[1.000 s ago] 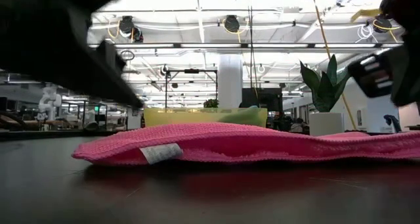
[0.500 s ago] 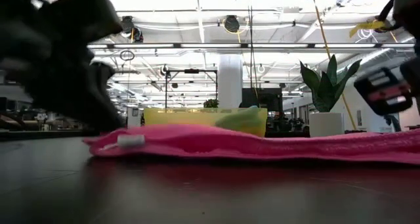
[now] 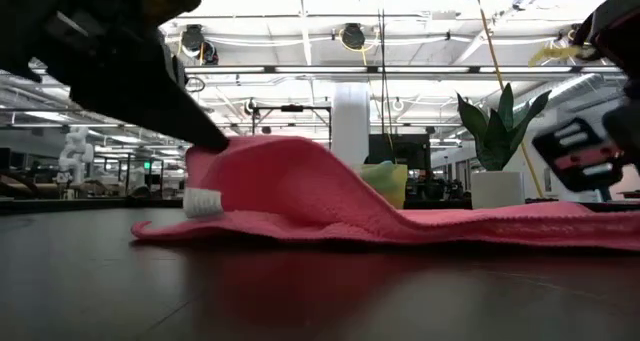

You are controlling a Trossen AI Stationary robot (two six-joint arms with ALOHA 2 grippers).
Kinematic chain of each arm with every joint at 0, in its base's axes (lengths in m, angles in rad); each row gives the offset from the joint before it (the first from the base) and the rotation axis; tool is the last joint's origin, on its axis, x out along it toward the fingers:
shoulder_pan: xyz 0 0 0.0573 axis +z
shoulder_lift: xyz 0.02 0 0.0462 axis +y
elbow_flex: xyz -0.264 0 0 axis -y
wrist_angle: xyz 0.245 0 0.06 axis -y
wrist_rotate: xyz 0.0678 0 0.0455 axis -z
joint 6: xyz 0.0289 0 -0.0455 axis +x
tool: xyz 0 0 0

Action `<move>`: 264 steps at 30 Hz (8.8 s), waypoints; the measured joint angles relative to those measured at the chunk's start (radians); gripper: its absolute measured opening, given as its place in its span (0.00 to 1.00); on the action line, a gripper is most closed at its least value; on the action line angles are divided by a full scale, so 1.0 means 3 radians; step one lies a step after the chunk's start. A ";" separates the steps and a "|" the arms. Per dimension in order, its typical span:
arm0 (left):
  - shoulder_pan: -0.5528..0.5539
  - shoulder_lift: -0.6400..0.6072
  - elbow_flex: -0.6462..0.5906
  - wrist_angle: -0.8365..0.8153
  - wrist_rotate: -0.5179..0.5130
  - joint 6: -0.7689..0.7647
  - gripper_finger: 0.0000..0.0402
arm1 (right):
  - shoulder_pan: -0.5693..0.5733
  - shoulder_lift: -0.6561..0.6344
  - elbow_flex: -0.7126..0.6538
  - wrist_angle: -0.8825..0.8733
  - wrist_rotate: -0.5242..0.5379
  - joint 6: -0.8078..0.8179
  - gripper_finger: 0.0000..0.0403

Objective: Fold microfiber towels
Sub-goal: Fold the pink microfiber cloth

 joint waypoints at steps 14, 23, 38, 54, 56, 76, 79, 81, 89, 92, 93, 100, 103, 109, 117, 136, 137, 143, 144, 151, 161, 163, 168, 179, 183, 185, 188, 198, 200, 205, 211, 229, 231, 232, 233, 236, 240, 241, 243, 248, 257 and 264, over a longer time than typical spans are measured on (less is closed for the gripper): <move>-0.0067 -0.0225 -0.0001 -0.0683 0.0641 -0.0520 0.04 | 0.0003 0.0198 0.0056 0.0503 -0.0273 -0.0203 0.00; 0.0134 -0.0439 0.0001 -0.0676 0.1448 -0.0794 0.04 | -0.0014 -0.0272 0.0055 0.0453 -0.0104 -0.0404 0.15; 0.0248 -0.0439 0.0001 -0.0622 0.1695 -0.1008 0.15 | -0.0634 -0.0267 0.0055 -0.0535 0.0613 -0.0126 0.24; 0.0332 -0.0383 0.0001 -0.0838 0.1093 -0.0936 0.51 | -0.0675 -0.0267 0.0053 -0.0886 0.0957 0.0086 0.08; 0.0345 -0.0382 -0.0004 -0.0879 0.1002 -0.0942 0.49 | -0.0661 -0.0267 0.0053 -0.0821 0.0951 0.0067 0.06; 0.0433 -0.0093 -0.0005 -0.0813 0.0662 -0.0942 0.24 | -0.0581 -0.0531 -0.0093 -0.1587 0.1056 0.0508 0.00; 0.0448 -0.0182 -0.0004 -0.0631 0.0636 -0.0970 0.24 | -0.0450 -0.0770 -0.0111 -0.1668 0.1150 0.0530 0.00; 0.0447 -0.0179 -0.0004 -0.0400 0.0638 -0.0870 0.24 | -0.0396 -0.0939 -0.0104 -0.1587 0.1202 0.0517 0.00; 0.0441 0.0257 0.0007 0.0625 0.1102 -0.0412 0.24 | -0.0363 -0.0792 -0.0112 -0.1205 0.1081 0.0312 0.00; 0.0434 0.0499 0.0002 0.0655 0.1422 -0.0550 0.24 | -0.0387 -0.0545 -0.0127 -0.1144 0.1035 0.0289 0.00; 0.0419 0.0553 -0.0001 0.0677 0.1500 -0.0611 0.24 | -0.0390 -0.0489 -0.0146 -0.1156 0.1043 0.0295 0.00; 0.0322 0.0500 0.0005 0.0601 0.1742 -0.0688 0.24 | -0.0373 -0.0534 -0.0166 -0.1429 0.1066 0.0585 0.00; 0.0318 0.0291 -0.0008 0.0471 0.1661 -0.0583 0.24 | -0.0293 -0.0712 -0.0185 -0.1460 0.1032 0.0584 0.00; 0.0317 -0.0004 -0.0003 0.0448 0.1233 -0.0486 0.24 | -0.0259 -0.0936 -0.0179 -0.1236 0.1032 0.0437 0.00; 0.0465 0.0183 -0.0011 -0.0104 0.0801 -0.0654 0.24 | -0.0406 -0.0707 -0.0269 -0.1230 0.1048 0.0314 0.00; 0.0999 -0.0036 0.0020 0.0330 0.0328 -0.0272 0.24 | 0.0364 -0.0662 -0.0228 -0.0402 0.1023 0.0211 0.00; 0.0965 -0.0047 0.0013 0.0398 0.0414 -0.0265 0.24 | 0.0333 -0.0646 -0.0229 -0.0426 0.1053 0.0205 0.00; 0.0746 0.0230 0.0017 0.0566 0.0753 -0.0282 0.24 | 0.0178 -0.0454 -0.0261 -0.0684 0.1035 0.0443 0.00; 0.0732 0.0289 0.0018 0.0543 0.0740 -0.0320 0.24 | 0.0177 -0.0382 -0.0261 -0.0644 0.0938 0.0448 0.00; 0.0971 0.0586 0.0033 0.0557 0.0509 -0.0460 0.24 | 0.0418 0.0184 -0.0106 0.0187 0.0507 0.0160 0.00; 0.1111 0.0112 0.0053 0.0476 0.0863 -0.0299 0.24 | 0.0477 0.0247 0.0370 0.0276 0.0447 -0.0755 0.00; 0.1048 0.0110 0.0061 0.0619 0.1018 -0.0264 0.24 | 0.0469 0.0252 0.0425 0.0215 0.0538 -0.0831 0.00; 0.0827 0.0379 0.0059 0.0676 0.1061 -0.0363 0.24 | 0.0344 0.0443 0.0707 -0.0207 0.0714 -0.0706 0.03; 0.1067 0.0608 0.0060 0.0535 0.0862 0.0020 0.24 | 0.0214 0.0823 0.1215 -0.0674 0.0733 0.0110 0.04; 0.1146 0.0223 0.0047 0.0221 0.0863 0.0060 0.24 | 0.0171 0.0793 0.1344 -0.0556 0.0870 0.0058 0.04; 0.1080 0.0036 0.0058 0.0153 0.0880 0.0084 0.24 | 0.0182 0.0736 0.1338 -0.0608 0.0854 -0.0106 0.04; 0.0873 -0.0020 0.0057 0.0230 0.0918 0.0257 0.24 | 0.0265 0.0613 0.1336 -0.0745 0.0862 -0.0368 0.04; 0.0192 0.0390 0.0211 0.0817 0.0543 0.0456 0.24 | 0.0181 0.0650 0.1333 -0.1051 0.0862 -0.1351 0.24; 0.0147 0.0549 0.0366 0.0815 0.0559 0.0493 0.24 | 0.0121 0.0688 0.1334 -0.1099 0.0747 -0.1504 0.31; 0.0075 0.0865 0.0827 0.0547 0.0793 0.0881 0.24 | -0.0033 0.0795 0.1337 -0.1113 0.0483 -0.1650 0.39; 0.0005 0.1083 0.1251 0.0327 0.0891 0.1237 0.27 | -0.0090 0.0806 0.1340 -0.1157 0.0476 -0.1666 0.24; -0.0092 0.1494 0.1369 0.0750 0.0342 0.1514 0.61 | -0.0058 0.0345 0.1330 -0.1204 0.0591 -0.0482 0.01; -0.0135 0.1532 0.1364 0.0720 0.0139 0.1528 0.60 | -0.0058 0.0281 0.1330 -0.1206 0.0630 -0.0428 0.01; -0.0146 0.1548 0.1364 0.0738 0.0083 0.1528 0.59 | -0.0058 0.0260 0.1330 -0.1216 0.0632 -0.0427 0.01; -0.0156 0.1561 0.1365 0.0770 0.0014 0.1527 0.59 | -0.0058 0.0244 0.1330 -0.1230 0.0632 -0.0426 0.01; -0.0211 0.1565 0.1367 0.0807 -0.0222 0.1528 0.56 | -0.0080 0.0227 0.1331 -0.1188 0.0666 -0.0394 0.01; -0.0276 0.1565 0.1367 0.0826 -0.0407 0.1539 0.52 | -0.0130 0.0231 0.1333 -0.1264 0.0737 -0.0301 0.01; -0.0289 0.1565 0.1367 0.0827 -0.0455 0.1568 0.51 | -0.0137 0.0230 0.1333 -0.1283 0.0748 -0.0300 0.01; -0.0305 0.1565 0.1367 0.0826 -0.0510 0.1589 0.48 | -0.0148 0.0230 0.1333 -0.1315 0.0783 -0.0297 0.01; -0.0326 0.1565 0.1367 0.0813 -0.0516 0.1494 0.37 | -0.0149 0.0230 0.1331 -0.1418 0.0792 -0.0237 0.01; -0.0404 0.1565 0.1397 0.0770 -0.0338 0.1381 0.08 | -0.0036 0.0230 0.1331 -0.1565 0.0775 -0.0163 0.01; -0.0423 0.1564 0.1707 0.0651 0.0058 0.1138 0.03 | 0.0225 0.0230 0.1331 -0.1516 0.0261 -0.0282 0.01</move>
